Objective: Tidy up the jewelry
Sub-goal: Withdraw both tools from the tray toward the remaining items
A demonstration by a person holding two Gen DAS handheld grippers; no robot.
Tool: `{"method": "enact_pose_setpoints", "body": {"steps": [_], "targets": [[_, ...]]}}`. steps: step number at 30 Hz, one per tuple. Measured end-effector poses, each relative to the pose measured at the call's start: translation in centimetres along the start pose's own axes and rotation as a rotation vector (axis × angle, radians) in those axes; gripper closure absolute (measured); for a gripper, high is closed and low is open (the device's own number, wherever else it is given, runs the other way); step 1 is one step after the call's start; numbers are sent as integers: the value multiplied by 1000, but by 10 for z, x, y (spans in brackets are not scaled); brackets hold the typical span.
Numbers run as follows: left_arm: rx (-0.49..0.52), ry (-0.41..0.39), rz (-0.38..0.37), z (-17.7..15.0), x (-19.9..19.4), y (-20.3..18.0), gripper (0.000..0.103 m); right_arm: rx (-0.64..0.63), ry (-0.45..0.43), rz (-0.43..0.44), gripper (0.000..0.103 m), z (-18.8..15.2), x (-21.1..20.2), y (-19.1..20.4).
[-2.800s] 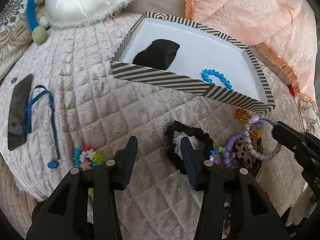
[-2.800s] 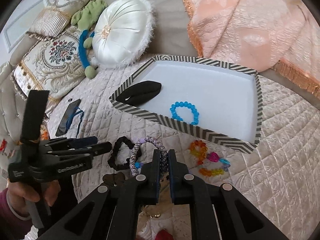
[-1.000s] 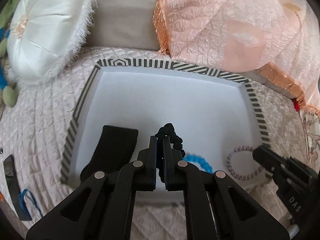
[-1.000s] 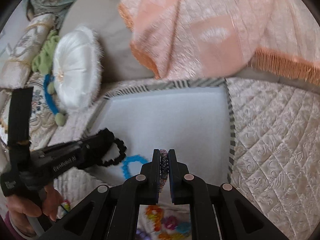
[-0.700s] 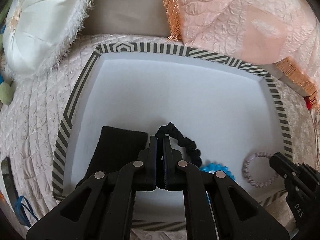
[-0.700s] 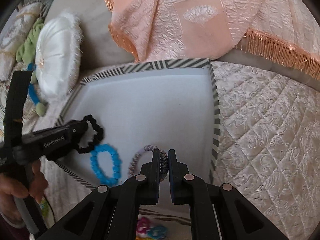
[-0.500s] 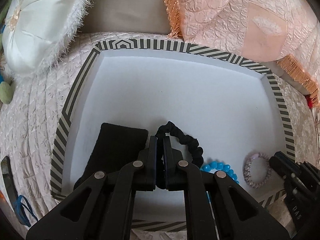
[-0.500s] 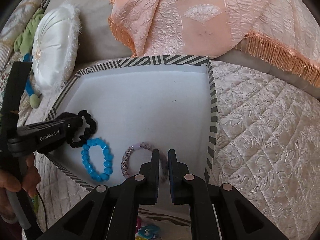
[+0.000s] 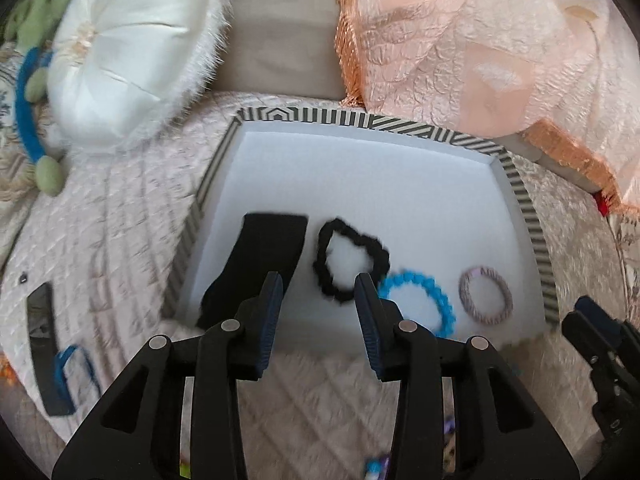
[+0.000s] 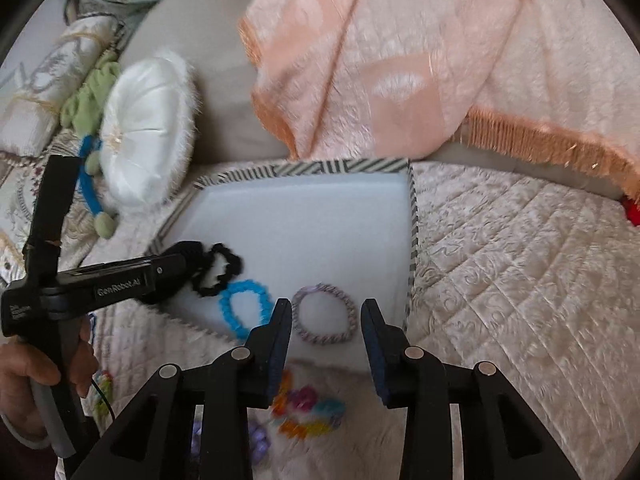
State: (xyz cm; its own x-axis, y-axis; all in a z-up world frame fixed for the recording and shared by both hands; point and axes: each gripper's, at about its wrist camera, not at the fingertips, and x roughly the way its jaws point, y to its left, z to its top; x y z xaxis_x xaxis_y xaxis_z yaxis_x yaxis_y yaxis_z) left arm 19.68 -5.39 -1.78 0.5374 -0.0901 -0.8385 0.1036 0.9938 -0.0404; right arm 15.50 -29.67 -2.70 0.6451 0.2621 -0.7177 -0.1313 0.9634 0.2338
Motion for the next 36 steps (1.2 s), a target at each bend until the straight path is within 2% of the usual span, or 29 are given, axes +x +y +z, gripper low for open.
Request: {"method": "enact_pose_setpoints", "body": {"steps": [10, 21, 30, 31, 33, 36], "targets": [[42, -84, 30, -62, -60, -5, 66, -13, -31, 9, 69, -39, -52, 32], [33, -153, 30, -106, -110, -14, 66, -72, -73, 8, 69, -65, -97, 70], [31, -173, 45, -122, -125, -9, 65, -104, -87, -11, 67, -71, -110, 83], [31, -174, 45, -122, -126, -9, 64, -105, -88, -10, 67, -72, -110, 83], [26, -180, 45, -124, -128, -7, 56, -105, -87, -9, 66, -73, -111, 84], [19, -178, 38, -126, -129, -5, 55, -97, -87, -8, 65, -75, -112, 83]]}}
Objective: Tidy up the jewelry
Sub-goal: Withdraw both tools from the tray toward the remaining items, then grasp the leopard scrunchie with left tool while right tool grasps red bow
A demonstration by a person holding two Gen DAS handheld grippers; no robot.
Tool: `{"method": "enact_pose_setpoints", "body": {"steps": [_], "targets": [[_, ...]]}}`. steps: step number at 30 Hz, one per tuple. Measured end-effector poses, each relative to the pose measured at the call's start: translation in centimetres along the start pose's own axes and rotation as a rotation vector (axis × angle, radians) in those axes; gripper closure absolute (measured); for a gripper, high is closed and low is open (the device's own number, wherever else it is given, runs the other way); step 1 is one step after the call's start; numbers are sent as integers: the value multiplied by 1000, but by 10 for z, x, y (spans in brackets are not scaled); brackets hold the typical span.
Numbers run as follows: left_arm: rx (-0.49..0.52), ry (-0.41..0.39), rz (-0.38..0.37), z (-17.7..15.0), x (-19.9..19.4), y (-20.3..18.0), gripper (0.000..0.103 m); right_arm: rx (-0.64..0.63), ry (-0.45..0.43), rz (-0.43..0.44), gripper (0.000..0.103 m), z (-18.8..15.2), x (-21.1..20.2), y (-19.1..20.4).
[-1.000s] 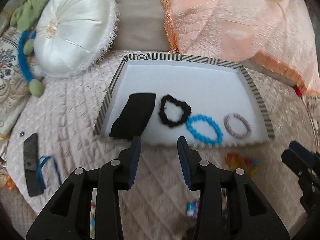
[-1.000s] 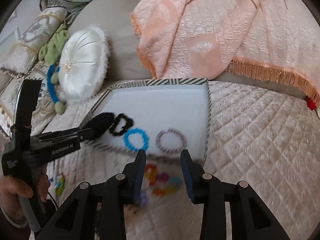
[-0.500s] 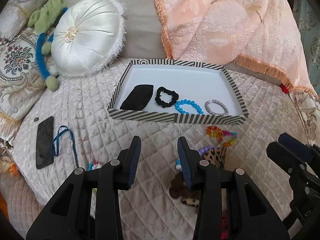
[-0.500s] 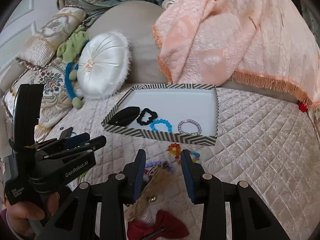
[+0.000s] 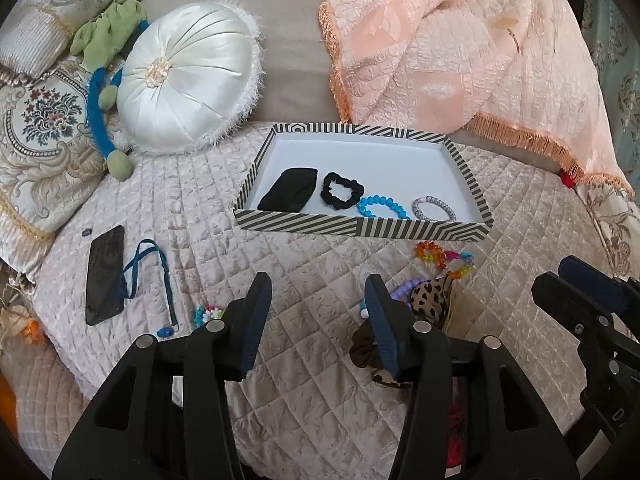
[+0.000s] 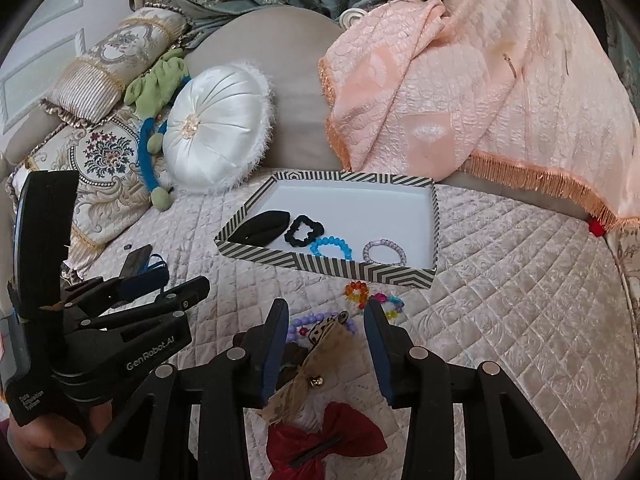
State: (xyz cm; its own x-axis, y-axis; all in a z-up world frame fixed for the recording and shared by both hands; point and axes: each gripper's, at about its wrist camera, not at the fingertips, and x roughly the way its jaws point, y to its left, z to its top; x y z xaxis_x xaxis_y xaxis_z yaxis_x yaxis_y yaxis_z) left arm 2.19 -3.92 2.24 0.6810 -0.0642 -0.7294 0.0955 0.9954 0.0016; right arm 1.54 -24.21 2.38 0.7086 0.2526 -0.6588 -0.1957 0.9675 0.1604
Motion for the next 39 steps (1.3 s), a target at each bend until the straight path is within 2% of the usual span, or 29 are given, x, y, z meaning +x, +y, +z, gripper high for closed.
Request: {"method": "enact_pose_setpoints", "body": {"steps": [9, 12, 18, 23, 36, 39], "targets": [[-19, 31, -22, -4, 4, 8, 54, 35, 1, -9, 64, -3, -5, -13], [-36, 38, -21, -5, 5, 15, 47, 47, 6, -15, 63, -5, -6, -20], [-56, 68, -37, -11, 9, 23, 46, 81, 18, -17, 60, -8, -5, -32], [-56, 84, -59, -14, 10, 21, 46, 77, 21, -12, 56, -9, -5, -31], [-17, 120, -93, -23, 18, 8, 46, 69, 51, -4, 53, -13, 1, -27], [-22, 146, -125, -26, 24, 7, 46, 67, 54, 1, 53, -14, 1, -28]]}}
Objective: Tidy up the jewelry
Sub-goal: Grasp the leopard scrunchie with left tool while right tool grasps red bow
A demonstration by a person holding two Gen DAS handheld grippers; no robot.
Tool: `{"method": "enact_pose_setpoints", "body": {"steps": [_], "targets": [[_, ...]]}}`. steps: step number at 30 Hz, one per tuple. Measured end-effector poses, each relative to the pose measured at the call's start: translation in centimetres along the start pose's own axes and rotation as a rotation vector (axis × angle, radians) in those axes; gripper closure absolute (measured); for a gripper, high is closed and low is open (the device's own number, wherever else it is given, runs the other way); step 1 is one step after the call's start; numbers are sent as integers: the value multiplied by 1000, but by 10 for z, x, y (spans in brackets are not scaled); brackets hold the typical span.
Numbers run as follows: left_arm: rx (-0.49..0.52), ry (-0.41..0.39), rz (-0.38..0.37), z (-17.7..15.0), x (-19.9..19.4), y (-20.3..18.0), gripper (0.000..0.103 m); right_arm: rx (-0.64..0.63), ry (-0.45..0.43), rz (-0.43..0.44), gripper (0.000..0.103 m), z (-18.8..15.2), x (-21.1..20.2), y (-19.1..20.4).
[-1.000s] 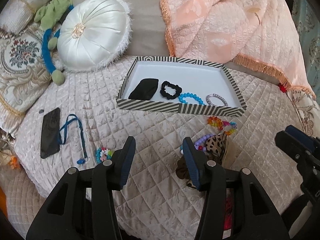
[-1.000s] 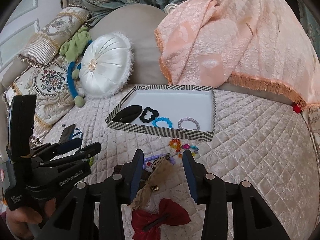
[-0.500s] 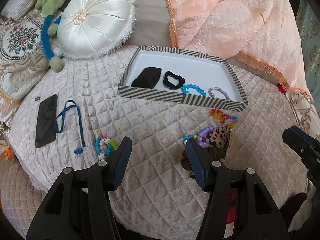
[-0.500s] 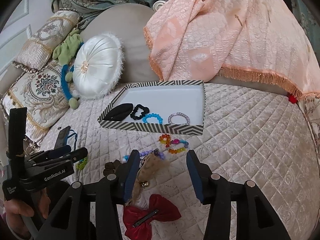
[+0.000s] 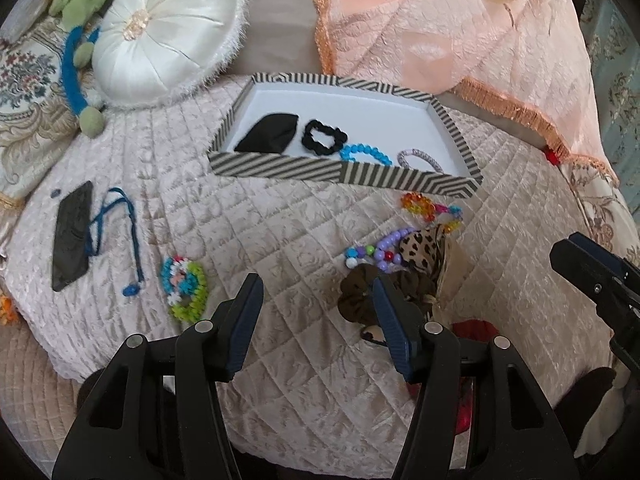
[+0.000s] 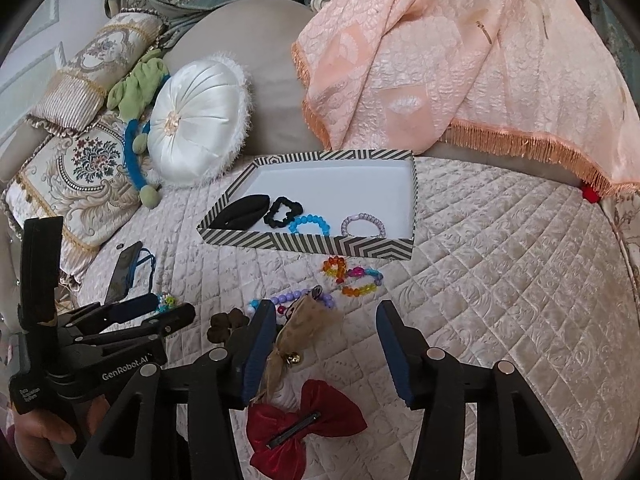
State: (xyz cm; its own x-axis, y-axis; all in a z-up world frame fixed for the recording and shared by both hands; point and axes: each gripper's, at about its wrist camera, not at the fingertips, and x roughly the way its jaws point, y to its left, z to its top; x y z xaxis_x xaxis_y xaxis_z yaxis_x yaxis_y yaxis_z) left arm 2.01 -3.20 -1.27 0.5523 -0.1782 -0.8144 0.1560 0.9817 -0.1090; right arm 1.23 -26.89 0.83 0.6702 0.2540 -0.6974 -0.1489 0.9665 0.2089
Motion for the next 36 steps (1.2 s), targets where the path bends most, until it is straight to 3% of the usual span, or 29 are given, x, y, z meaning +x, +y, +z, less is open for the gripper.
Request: {"method": "enact_pose_setpoints", "body": {"steps": [11, 21, 25, 26, 27, 30, 32, 36], "targets": [[-106, 111, -158, -3, 27, 13, 38, 15, 101, 50, 53, -32, 7, -15], [-115, 157, -186, -4, 56, 0, 38, 81, 273, 186, 52, -79, 34, -8], [-146, 146, -207, -3, 61, 1, 39, 77, 307, 183, 52, -82, 52, 4], [-153, 141, -215, -2, 62, 2, 48, 68, 309, 167, 52, -83, 56, 7], [-153, 141, -217, -2, 63, 1, 63, 63, 300, 157, 52, -82, 59, 9], [-129, 139, -206, 0, 65, -3, 79, 44, 274, 160, 53, -80, 61, 12], [-114, 132, -201, 0, 63, -5, 82, 7, 257, 139, 70, -80, 61, 14], [-106, 123, -212, 1, 55, -3, 88, -13, 235, 156, 79, -81, 54, 12]]}}
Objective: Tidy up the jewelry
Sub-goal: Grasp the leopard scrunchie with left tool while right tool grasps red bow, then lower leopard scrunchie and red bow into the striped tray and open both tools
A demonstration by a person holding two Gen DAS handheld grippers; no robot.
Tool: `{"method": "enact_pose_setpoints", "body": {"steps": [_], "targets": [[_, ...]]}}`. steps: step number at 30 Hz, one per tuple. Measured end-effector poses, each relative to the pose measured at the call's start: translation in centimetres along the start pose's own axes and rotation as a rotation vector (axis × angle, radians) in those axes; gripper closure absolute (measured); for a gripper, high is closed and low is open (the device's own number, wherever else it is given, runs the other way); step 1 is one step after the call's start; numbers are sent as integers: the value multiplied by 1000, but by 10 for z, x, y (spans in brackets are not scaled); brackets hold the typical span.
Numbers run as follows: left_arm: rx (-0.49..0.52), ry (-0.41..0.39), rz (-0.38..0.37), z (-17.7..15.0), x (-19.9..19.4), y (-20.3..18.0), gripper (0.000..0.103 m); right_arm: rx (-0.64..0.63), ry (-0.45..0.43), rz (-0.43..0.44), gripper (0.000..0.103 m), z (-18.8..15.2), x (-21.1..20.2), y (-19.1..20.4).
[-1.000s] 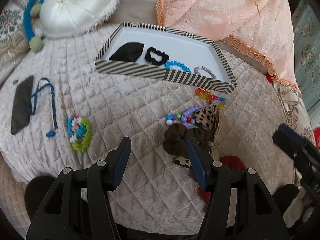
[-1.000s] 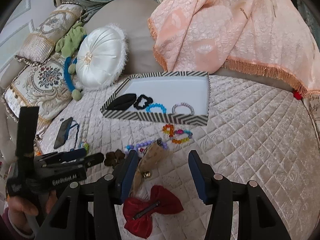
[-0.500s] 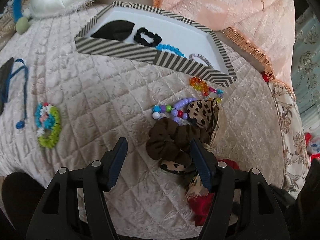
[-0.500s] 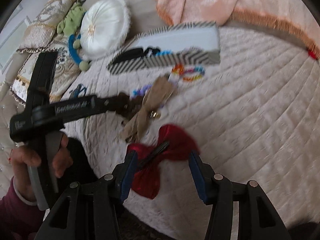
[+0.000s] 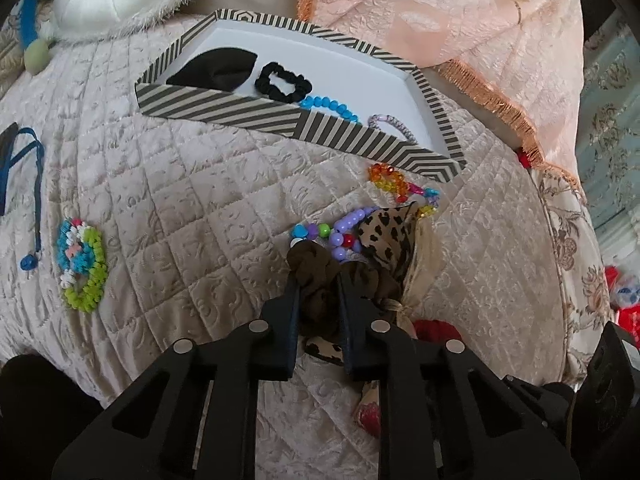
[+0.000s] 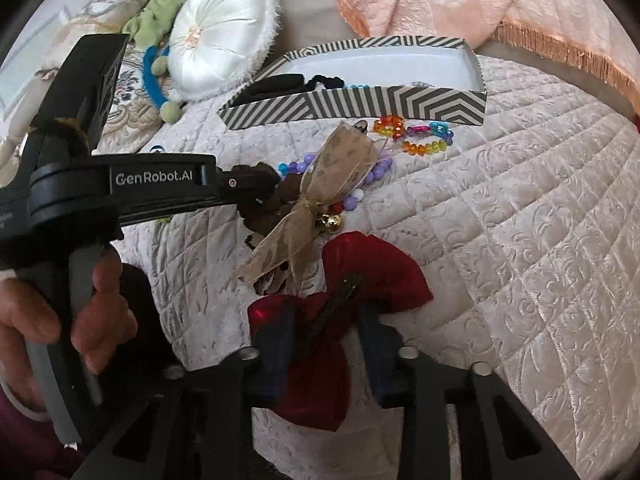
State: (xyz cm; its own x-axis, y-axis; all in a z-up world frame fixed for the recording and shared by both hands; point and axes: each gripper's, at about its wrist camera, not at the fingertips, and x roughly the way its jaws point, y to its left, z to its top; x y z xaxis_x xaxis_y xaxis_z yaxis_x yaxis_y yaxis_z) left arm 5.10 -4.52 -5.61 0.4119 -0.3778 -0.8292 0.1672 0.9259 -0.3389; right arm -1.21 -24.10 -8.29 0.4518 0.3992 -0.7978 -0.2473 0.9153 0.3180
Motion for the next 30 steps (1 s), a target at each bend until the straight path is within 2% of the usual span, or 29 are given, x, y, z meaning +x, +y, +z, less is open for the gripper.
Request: {"method": "enact_pose_setpoints", "body": {"steps": [15, 23, 30], "targets": [[49, -143, -18, 33, -74, -14, 89, 43, -167, -27, 82, 26, -62, -23], [74, -192, 11, 55, -93, -18, 89, 23, -206, -32, 82, 41, -76, -25], [111, -225, 46, 81, -95, -29, 89, 7, -233, -52, 82, 70, -77, -27]]}}
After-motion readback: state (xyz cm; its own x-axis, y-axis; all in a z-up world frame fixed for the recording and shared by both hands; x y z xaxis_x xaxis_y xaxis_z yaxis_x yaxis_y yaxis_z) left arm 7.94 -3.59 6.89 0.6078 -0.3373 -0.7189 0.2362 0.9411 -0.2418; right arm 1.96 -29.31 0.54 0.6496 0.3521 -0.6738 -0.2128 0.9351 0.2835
